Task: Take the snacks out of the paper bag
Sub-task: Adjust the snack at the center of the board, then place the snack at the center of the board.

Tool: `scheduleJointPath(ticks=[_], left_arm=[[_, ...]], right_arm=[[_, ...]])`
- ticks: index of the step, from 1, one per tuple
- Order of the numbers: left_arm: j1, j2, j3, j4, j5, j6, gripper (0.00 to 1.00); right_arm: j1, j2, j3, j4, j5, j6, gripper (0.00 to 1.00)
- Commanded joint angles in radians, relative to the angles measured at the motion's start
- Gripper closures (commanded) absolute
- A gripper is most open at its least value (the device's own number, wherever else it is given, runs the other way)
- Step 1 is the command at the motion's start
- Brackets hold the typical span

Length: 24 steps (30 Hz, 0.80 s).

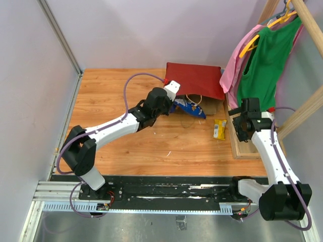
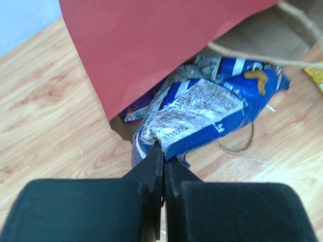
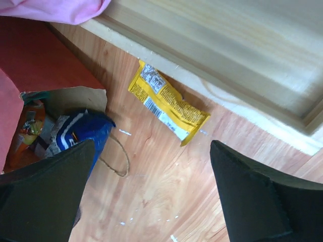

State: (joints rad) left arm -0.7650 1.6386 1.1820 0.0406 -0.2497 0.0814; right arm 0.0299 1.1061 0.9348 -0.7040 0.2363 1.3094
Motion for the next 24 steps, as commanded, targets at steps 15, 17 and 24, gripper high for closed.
scheduleJointPath(ticks=[15, 17, 24], left_arm=[[-0.028, -0.406, 0.113, -0.075, 0.031, -0.026, 0.99], [-0.028, -0.464, 0.109, -0.072, 0.012, -0.030, 0.99], [0.031, -0.554, 0.184, -0.159, -0.295, -0.110, 0.99]], right_arm=[[-0.010, -0.154, -0.064, -0.050, 0.128, -0.176, 0.02], [-0.006, -0.164, -0.066, -0.056, 0.131, -0.182, 0.02], [0.010, -0.187, -0.075, -0.068, 0.153, -0.211, 0.02]])
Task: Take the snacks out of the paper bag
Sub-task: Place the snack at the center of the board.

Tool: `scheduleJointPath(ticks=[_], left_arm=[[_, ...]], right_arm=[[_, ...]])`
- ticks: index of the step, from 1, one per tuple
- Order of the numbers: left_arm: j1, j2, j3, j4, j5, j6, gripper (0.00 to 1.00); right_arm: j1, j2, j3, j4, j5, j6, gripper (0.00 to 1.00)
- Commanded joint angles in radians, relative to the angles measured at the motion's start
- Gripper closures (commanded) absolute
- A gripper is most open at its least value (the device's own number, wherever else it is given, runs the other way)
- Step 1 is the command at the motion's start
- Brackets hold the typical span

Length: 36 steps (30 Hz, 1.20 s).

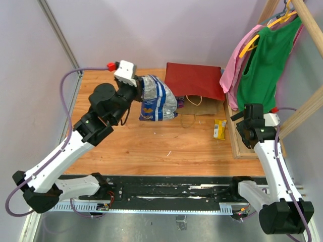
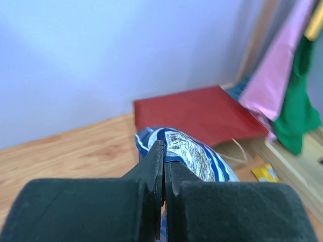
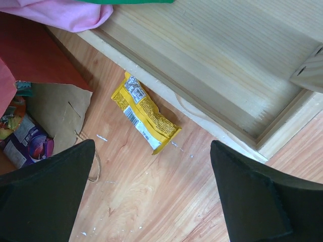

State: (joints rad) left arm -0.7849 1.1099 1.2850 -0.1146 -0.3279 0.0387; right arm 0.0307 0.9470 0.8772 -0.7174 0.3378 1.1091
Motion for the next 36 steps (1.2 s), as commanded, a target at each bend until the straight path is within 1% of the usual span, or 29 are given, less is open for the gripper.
scheduleJointPath(ticks=[1, 3, 5, 6, 9, 12, 13, 15, 17, 22, 23, 26, 28, 29, 30, 32, 33, 34, 36], left_arm=[[0.093, -0.012, 0.117, -0.053, -0.243, -0.107, 0.99], [0.219, 0.012, 0.167, -0.151, -0.192, -0.183, 1.00], [0.335, 0.023, 0.184, -0.199, -0.107, -0.236, 0.99], [0.378, 0.027, 0.190, -0.210, -0.087, -0.247, 0.99], [0.461, 0.048, 0.221, -0.237, -0.120, -0.236, 0.99], [0.530, 0.107, 0.280, -0.269, -0.237, -0.179, 0.96], [0.553, 0.135, 0.304, -0.281, -0.250, -0.162, 0.96], [0.597, 0.208, 0.359, -0.319, -0.253, -0.149, 0.99], [0.630, 0.271, 0.388, -0.325, -0.261, -0.130, 0.99], [0.720, 0.397, 0.393, -0.237, -0.351, -0.105, 0.99], [0.742, 0.416, 0.394, -0.226, -0.351, -0.112, 0.99], [0.815, 0.461, 0.407, -0.219, -0.291, -0.153, 0.99], [0.858, 0.476, 0.392, -0.195, -0.292, -0.164, 1.00], [0.880, 0.480, 0.379, -0.178, -0.313, -0.165, 0.99], [0.893, 0.484, 0.368, -0.158, -0.374, -0.159, 0.99], [0.899, 0.497, 0.347, -0.101, -0.487, -0.098, 0.99], [0.900, 0.504, 0.341, -0.071, -0.521, -0.066, 0.99], [0.899, 0.511, 0.331, -0.033, -0.529, -0.032, 1.00], [0.880, 0.520, 0.275, 0.103, -0.466, 0.069, 0.99]], right_arm=[[0.010, -0.027, -0.018, -0.055, 0.048, -0.015, 0.01], [0.013, -0.024, -0.017, -0.053, 0.036, -0.028, 0.02], [0.015, -0.021, -0.011, -0.050, 0.027, -0.045, 0.01], [0.015, -0.019, -0.010, -0.045, 0.023, -0.058, 0.02], [0.017, -0.015, -0.001, -0.028, 0.009, -0.087, 0.02], [0.017, -0.008, 0.008, -0.011, -0.009, -0.114, 0.02], [0.017, -0.004, 0.009, -0.008, -0.015, -0.117, 0.01], [0.017, 0.003, 0.006, 0.009, -0.026, -0.124, 0.01], [0.018, 0.013, 0.003, 0.020, -0.039, -0.129, 0.01], [0.018, 0.044, -0.005, 0.075, -0.102, -0.179, 0.02], [0.018, 0.055, -0.003, 0.083, -0.116, -0.189, 0.01], [0.021, 0.087, 0.014, 0.088, -0.133, -0.215, 0.01], [0.024, 0.106, 0.028, 0.096, -0.139, -0.236, 0.00], [0.025, 0.115, 0.031, 0.104, -0.145, -0.247, 0.00], [0.026, 0.120, 0.033, 0.113, -0.154, -0.255, 0.02], [0.031, 0.132, 0.033, 0.129, -0.171, -0.263, 0.03], [0.034, 0.136, 0.033, 0.136, -0.177, -0.266, 0.03], [0.037, 0.143, 0.032, 0.139, -0.181, -0.268, 0.03], [0.041, 0.153, 0.031, 0.142, -0.187, -0.270, 0.03]])
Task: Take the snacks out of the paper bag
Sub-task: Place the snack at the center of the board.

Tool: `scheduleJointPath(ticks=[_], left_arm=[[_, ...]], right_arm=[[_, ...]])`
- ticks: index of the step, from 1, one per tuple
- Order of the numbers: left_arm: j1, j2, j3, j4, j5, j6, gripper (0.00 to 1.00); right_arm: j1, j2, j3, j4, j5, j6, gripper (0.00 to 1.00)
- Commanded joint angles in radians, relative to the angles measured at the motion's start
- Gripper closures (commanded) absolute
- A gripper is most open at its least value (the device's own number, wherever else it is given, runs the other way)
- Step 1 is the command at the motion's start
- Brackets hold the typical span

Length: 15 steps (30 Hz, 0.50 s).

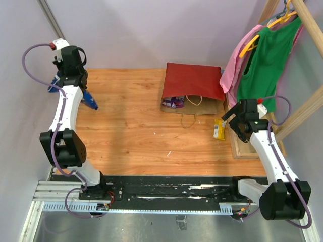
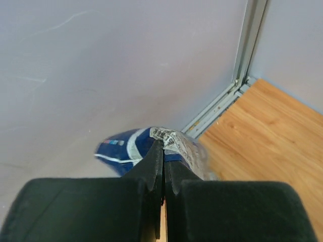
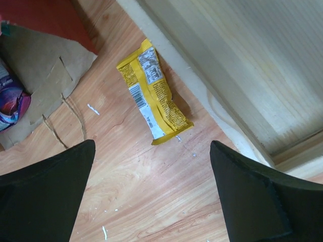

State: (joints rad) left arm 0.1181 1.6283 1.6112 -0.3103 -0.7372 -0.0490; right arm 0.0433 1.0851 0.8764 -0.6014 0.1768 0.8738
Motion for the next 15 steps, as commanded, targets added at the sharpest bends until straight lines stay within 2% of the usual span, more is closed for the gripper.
scheduleJointPath(ticks=[1, 3, 5, 8, 10, 12, 13, 14, 15], left_arm=[[-0.047, 0.009, -0.091, 0.390, -0.036, 0.210, 1.00], [-0.132, 0.045, -0.157, 0.558, -0.012, 0.360, 0.99], [-0.222, 0.113, -0.178, 0.639, 0.010, 0.487, 0.99], [-0.322, 0.241, -0.146, 0.585, 0.158, 0.613, 0.99], [-0.377, 0.315, -0.117, 0.548, 0.209, 0.671, 0.99], [-0.414, 0.371, -0.068, 0.472, 0.239, 0.652, 0.96], [-0.420, 0.401, 0.001, 0.410, 0.204, 0.581, 0.76], [-0.418, 0.436, 0.108, 0.310, 0.199, 0.511, 0.25], [-0.408, 0.449, 0.175, 0.215, 0.243, 0.468, 0.03]], right_arm=[[0.033, 0.020, 0.029, 0.028, -0.028, -0.035, 0.03], [0.035, 0.027, 0.023, 0.032, -0.036, -0.035, 0.02], [0.036, 0.033, 0.024, 0.031, -0.044, -0.035, 0.02], [0.037, 0.025, 0.031, 0.011, -0.044, -0.047, 0.02], [0.038, 0.009, 0.028, 0.005, -0.034, -0.060, 0.01], [0.038, -0.005, 0.026, 0.003, -0.026, -0.078, 0.01], [0.037, -0.013, 0.027, 0.002, -0.024, -0.092, 0.01], [0.038, -0.018, 0.030, 0.001, -0.020, -0.102, 0.00], [0.038, -0.021, 0.031, 0.001, -0.017, -0.109, 0.00]])
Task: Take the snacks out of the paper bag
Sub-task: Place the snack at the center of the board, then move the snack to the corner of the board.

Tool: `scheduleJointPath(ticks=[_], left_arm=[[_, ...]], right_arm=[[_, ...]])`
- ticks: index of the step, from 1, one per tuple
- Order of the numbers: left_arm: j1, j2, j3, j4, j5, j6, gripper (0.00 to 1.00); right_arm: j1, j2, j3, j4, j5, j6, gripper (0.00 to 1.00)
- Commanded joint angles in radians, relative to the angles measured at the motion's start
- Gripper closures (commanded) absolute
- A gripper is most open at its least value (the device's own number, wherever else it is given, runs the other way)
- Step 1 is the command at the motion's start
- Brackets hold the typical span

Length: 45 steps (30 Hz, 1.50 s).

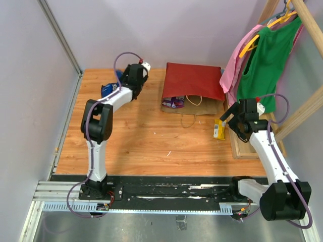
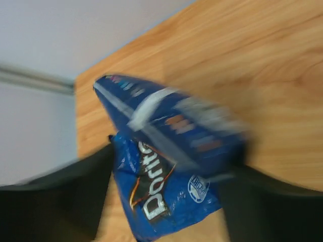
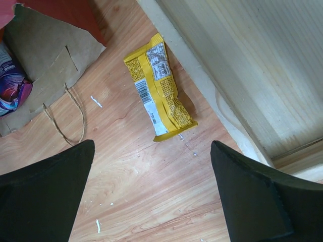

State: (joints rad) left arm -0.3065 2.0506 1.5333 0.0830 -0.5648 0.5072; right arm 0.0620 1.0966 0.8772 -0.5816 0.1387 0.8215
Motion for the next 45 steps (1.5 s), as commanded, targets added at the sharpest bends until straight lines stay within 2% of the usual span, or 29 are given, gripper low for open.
scheduleJointPath(ticks=[1, 6, 9, 11, 12, 15, 19, 23, 26, 33, 39, 41, 44, 45], left_arm=[[0.025, 0.022, 0.288, -0.229, 0.121, -0.111, 0.01], [0.066, -0.135, 0.273, -0.230, 0.336, -0.201, 0.00], [0.143, -0.238, 0.203, -0.164, 0.534, -0.360, 0.00], [0.228, -0.254, 0.174, -0.142, 0.613, -0.500, 0.00], [0.272, -0.241, 0.171, -0.150, 0.648, -0.569, 0.02], [0.388, -0.152, 0.174, -0.188, 0.766, -0.750, 0.21], [0.460, 0.029, 0.188, -0.168, 0.938, -0.884, 0.32], [0.461, 0.126, 0.206, -0.173, 0.919, -0.921, 0.33], [0.461, 0.137, 0.193, -0.194, 0.794, -0.940, 0.27], [0.472, 0.072, 0.094, -0.162, 0.649, -0.923, 0.15], [0.517, 0.004, -0.002, -0.089, 0.670, -0.939, 0.13], [0.526, 0.030, 0.021, -0.107, 0.691, -0.930, 0.15], [0.527, 0.076, 0.059, -0.143, 0.708, -0.912, 0.27], [0.526, 0.088, 0.062, -0.144, 0.709, -0.910, 0.34]], right_arm=[[0.019, -0.036, 0.031, -0.019, 0.023, -0.065, 0.00], [0.019, -0.024, 0.032, -0.003, 0.014, -0.079, 0.00], [0.019, 0.005, 0.040, 0.009, -0.015, -0.081, 0.00], [0.019, 0.021, 0.044, 0.011, -0.036, -0.081, 0.00], [0.019, 0.027, 0.044, 0.014, -0.046, -0.083, 0.00], [0.019, 0.032, 0.039, 0.022, -0.067, -0.092, 0.00], [0.019, 0.024, 0.031, 0.030, -0.076, -0.105, 0.01], [0.019, 0.019, 0.029, 0.030, -0.084, -0.113, 0.01], [0.019, 0.014, 0.021, 0.030, -0.093, -0.117, 0.01], [0.019, 0.020, 0.013, 0.035, -0.108, -0.129, 0.00], [0.018, 0.042, 0.013, 0.045, -0.133, -0.131, 0.00], [0.019, 0.045, 0.011, 0.047, -0.138, -0.131, 0.00], [0.019, 0.050, 0.010, 0.049, -0.141, -0.131, 0.00], [0.019, 0.051, 0.010, 0.049, -0.142, -0.132, 0.00]])
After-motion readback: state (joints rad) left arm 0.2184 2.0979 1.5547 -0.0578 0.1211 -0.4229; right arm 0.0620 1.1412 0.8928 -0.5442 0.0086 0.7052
